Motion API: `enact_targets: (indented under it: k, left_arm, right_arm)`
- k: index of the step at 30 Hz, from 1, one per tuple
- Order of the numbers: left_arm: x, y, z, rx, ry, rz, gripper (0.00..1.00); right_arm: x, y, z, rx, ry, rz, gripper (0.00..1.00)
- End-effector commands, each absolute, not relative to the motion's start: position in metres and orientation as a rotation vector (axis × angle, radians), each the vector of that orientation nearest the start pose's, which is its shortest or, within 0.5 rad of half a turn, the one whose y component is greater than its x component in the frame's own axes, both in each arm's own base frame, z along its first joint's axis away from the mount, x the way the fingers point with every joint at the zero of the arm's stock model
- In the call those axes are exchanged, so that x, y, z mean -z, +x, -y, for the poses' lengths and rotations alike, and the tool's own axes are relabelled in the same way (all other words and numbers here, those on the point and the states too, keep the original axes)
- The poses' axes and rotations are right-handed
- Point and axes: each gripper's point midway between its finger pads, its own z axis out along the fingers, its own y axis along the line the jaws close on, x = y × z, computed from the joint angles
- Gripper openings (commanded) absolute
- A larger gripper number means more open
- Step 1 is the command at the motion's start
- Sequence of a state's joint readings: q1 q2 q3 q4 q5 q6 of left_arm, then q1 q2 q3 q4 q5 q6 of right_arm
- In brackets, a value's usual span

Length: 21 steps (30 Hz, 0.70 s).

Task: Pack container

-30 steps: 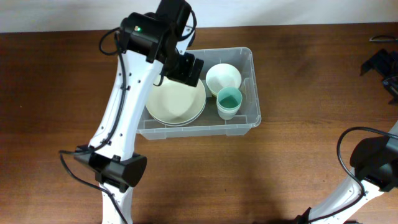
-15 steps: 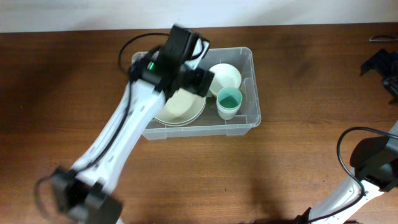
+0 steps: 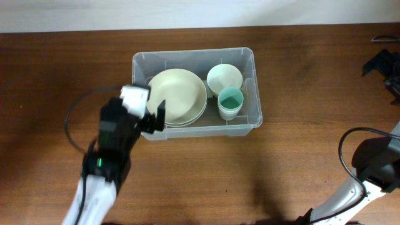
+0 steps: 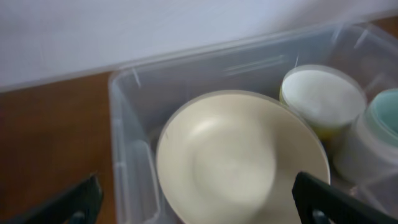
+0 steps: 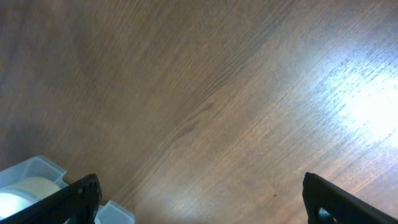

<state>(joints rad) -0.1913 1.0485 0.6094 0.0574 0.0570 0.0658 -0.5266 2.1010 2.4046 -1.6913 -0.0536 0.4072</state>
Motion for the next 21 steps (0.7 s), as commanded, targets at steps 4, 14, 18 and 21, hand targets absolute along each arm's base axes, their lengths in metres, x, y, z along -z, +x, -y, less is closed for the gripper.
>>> enact_targets:
  k: [4,14,18,21]
  left_arm:
    - [-0.212,0.301,0.061,0.132,0.269,-1.681,0.99]
    - [-0.242,0.265,0.033,0.056,0.191,-1.477,0.99]
    - [-0.247,0.259,0.025,0.032,0.171,-1.436,0.99]
    - [-0.234,0.258,0.023,0.026,0.166,-1.44,0.99]
  right_arm:
    - [-0.232,0.362,0.198,-0.066,1.31,-2.648,0.99]
    - [-0.232,0.362,0.198,-0.066,1.31,-2.648,0.99]
    - [-0.232,0.362,0.198,-0.066,1.31,-2.648,0.99]
    - [-0.232,0.362,0.198,-0.066,1.31,-2.648,0.99]
